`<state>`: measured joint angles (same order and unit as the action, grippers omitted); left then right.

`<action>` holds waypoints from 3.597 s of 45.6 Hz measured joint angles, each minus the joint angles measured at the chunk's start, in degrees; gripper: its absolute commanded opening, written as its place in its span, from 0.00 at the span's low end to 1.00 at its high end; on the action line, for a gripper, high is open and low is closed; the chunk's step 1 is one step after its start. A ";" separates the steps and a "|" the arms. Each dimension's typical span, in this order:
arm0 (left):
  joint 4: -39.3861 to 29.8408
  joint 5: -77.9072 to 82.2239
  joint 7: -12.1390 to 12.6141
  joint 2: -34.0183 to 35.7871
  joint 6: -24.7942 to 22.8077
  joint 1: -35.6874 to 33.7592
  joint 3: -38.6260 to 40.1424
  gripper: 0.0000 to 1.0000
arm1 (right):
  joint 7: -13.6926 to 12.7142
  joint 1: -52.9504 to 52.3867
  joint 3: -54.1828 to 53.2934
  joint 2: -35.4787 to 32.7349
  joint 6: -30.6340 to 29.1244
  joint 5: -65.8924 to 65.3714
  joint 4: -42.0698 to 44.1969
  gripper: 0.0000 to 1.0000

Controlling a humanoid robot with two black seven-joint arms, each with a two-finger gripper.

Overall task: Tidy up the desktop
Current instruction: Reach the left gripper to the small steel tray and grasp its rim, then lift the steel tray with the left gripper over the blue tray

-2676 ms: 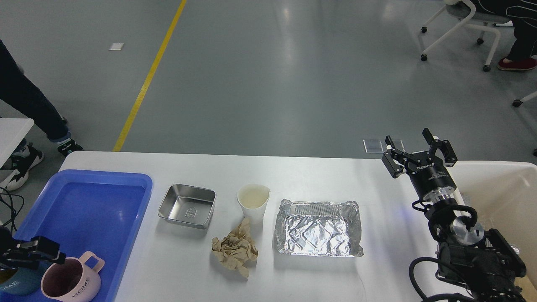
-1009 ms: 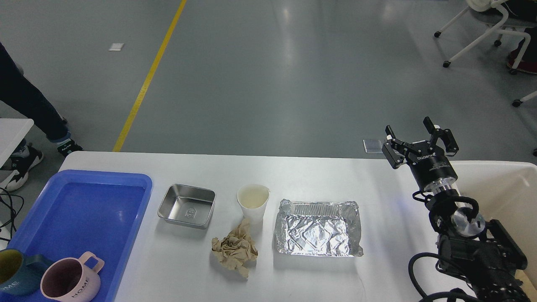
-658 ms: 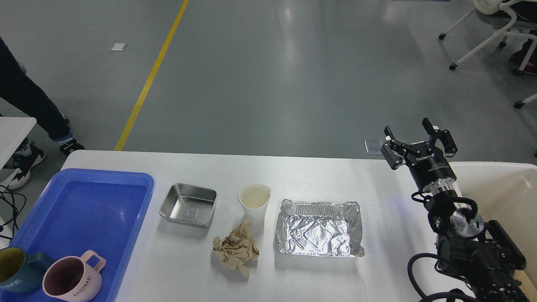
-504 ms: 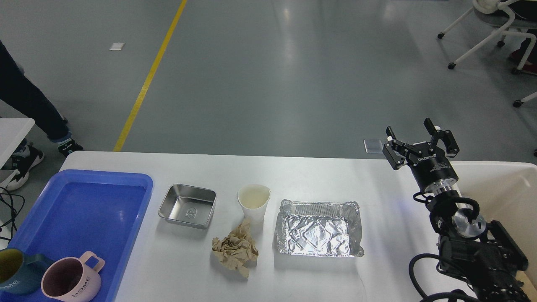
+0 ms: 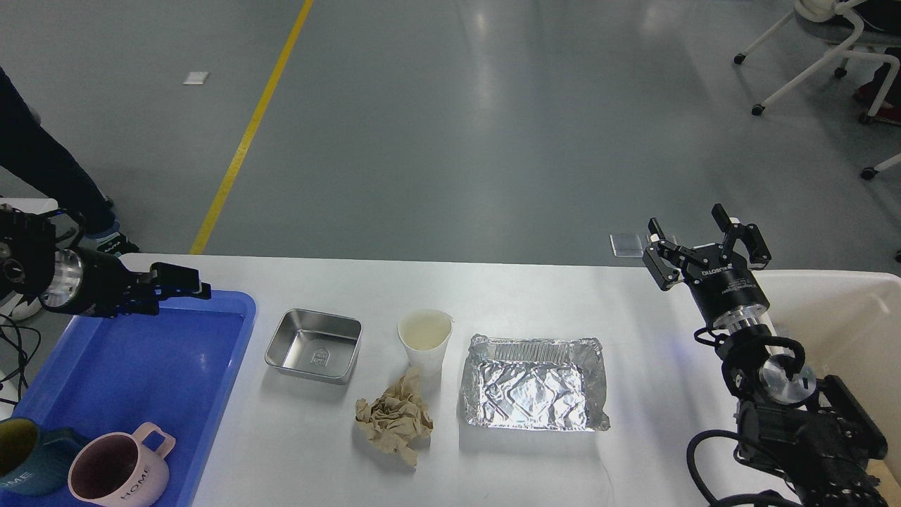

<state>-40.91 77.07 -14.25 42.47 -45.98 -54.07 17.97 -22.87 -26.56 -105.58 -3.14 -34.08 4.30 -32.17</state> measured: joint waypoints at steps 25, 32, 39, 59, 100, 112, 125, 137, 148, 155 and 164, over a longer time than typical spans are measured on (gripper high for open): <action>11.05 0.82 -0.65 -14.47 4.40 0.21 -6.65 0.97 | -0.06 -0.29 0.03 0.53 -0.02 0.00 0.00 1.00; 14.30 0.64 -0.84 -18.06 6.63 0.47 -7.59 0.97 | -0.06 -0.49 0.09 0.59 -0.02 0.02 0.00 1.00; 16.46 0.53 -0.94 -21.00 8.69 0.61 -8.91 0.97 | -0.06 -0.35 0.11 0.55 -0.07 0.02 0.00 1.00; 17.90 0.45 -0.13 -23.78 10.74 2.43 -9.54 0.97 | -0.06 -0.03 0.11 0.45 -0.11 -0.01 0.00 1.00; 21.84 -3.06 -0.51 -28.78 15.32 3.72 -16.15 0.02 | -0.06 1.09 0.11 0.16 -0.38 -0.01 0.09 1.00; 21.68 -3.23 -1.06 -28.19 12.80 3.13 -16.17 0.00 | -0.06 1.16 0.11 0.15 -0.38 0.00 0.09 1.00; 20.96 -3.23 -5.34 -22.51 8.48 1.83 -16.11 0.00 | -0.06 1.25 0.08 -0.01 -0.38 0.01 0.09 1.00; 17.88 -5.63 -8.19 -11.75 3.03 -1.86 -15.52 0.00 | -0.04 1.25 0.11 0.08 -0.38 0.01 0.09 1.00; 16.75 -13.34 -11.62 -1.67 -3.16 -8.50 -15.07 0.00 | 0.00 1.25 0.11 0.22 -0.16 0.01 0.09 1.00; 16.74 -22.74 -12.08 3.19 -5.61 -10.68 -15.04 0.00 | 0.03 1.23 0.11 0.24 -0.11 0.01 0.07 1.00; 16.75 -34.40 -12.11 8.27 -6.95 -10.78 -14.83 0.00 | 0.03 1.15 0.11 0.09 -0.04 0.01 -0.02 1.00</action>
<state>-24.17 42.67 -26.36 50.74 -52.94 -64.85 3.14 -22.84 -25.41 -105.47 -3.05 -34.12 4.31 -32.19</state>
